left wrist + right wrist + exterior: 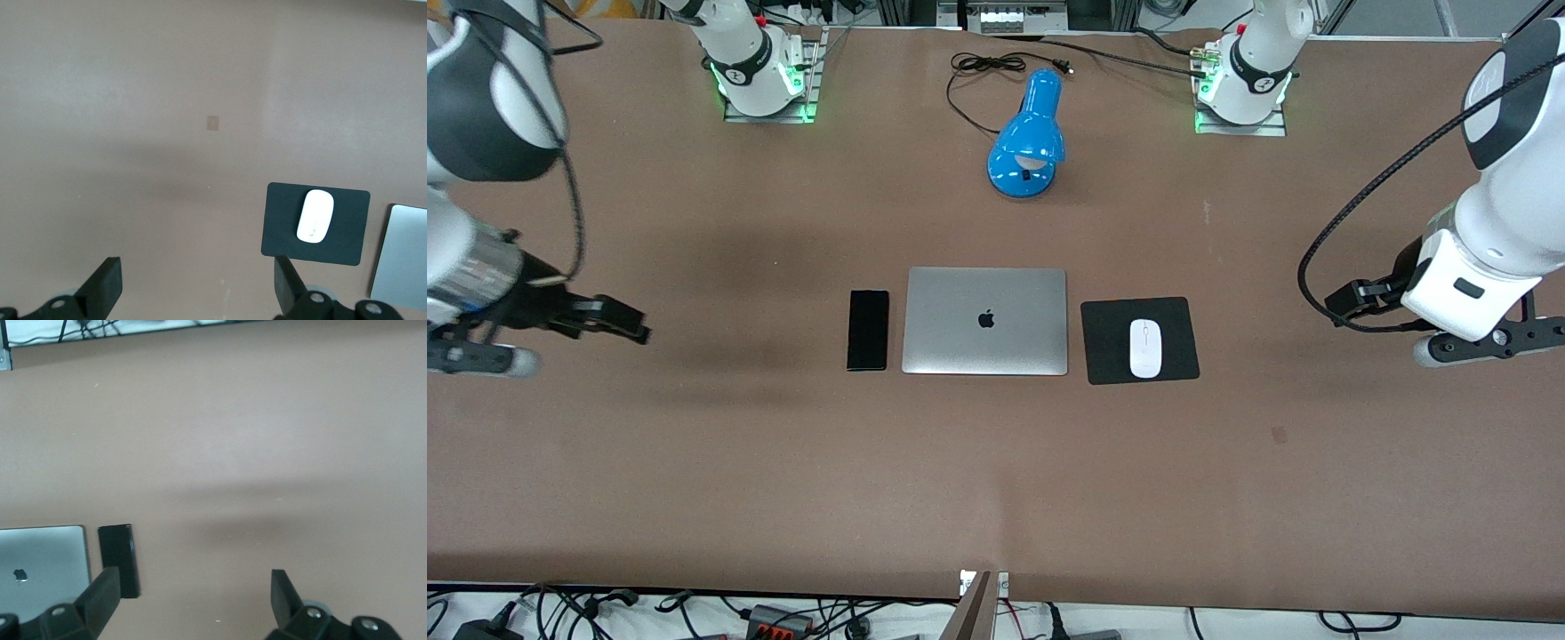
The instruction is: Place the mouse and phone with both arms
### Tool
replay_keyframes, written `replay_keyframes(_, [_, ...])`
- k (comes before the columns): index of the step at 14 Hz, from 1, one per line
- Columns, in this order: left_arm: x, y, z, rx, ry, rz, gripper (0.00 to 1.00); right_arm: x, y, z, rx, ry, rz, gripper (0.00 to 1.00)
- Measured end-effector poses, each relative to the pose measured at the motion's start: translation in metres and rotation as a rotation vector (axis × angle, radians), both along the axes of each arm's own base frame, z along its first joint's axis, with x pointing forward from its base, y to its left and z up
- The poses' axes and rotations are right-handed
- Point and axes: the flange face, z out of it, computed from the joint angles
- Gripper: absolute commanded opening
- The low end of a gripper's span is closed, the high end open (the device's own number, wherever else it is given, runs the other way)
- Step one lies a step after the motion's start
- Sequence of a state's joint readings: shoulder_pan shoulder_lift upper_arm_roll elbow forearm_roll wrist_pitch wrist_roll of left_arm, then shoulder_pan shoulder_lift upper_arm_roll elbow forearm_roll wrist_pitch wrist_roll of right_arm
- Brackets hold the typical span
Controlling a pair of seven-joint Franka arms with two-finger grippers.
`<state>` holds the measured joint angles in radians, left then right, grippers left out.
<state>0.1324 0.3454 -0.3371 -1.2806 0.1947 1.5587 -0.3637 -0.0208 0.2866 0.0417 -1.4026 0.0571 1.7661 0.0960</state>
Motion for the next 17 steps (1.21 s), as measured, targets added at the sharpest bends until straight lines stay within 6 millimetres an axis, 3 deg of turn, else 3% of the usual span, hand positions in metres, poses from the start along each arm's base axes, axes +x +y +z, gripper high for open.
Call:
replay_keyframes(3, [-0.001, 0.001, -0.011, -0.011, 0.028, -0.001, 1.0, -0.012, -0.047, 0.011, -0.024, 0.025, 0.024, 1.0])
replay_keyframes(5, [-0.009, -0.007, -0.017, -0.018, 0.012, -0.014, 1.0, -0.013, -0.058, 0.013, -0.028, 0.021, 0.03, 1.0])
replay_keyframes(8, [-0.029, -0.011, -0.018, -0.03, -0.056, -0.013, 1.0, -0.023, -0.056, 0.036, -0.042, -0.012, 0.042, 1.0])
replay_keyframes(10, [-0.032, 0.005, -0.013, -0.031, -0.074, 0.015, 1.0, -0.032, -0.053, 0.041, -0.053, -0.017, 0.051, 1.0])
replay_keyframes(13, [-0.042, 0.023, -0.005, -0.052, -0.029, -0.022, 1.0, -0.045, -0.055, 0.027, -0.086, -0.024, 0.071, 1.0])
replay_keyframes(17, [-0.049, 0.02, 0.007, -0.056, -0.031, -0.039, 1.0, -0.071, -0.055, 0.016, -0.098, -0.007, 0.081, 1.0])
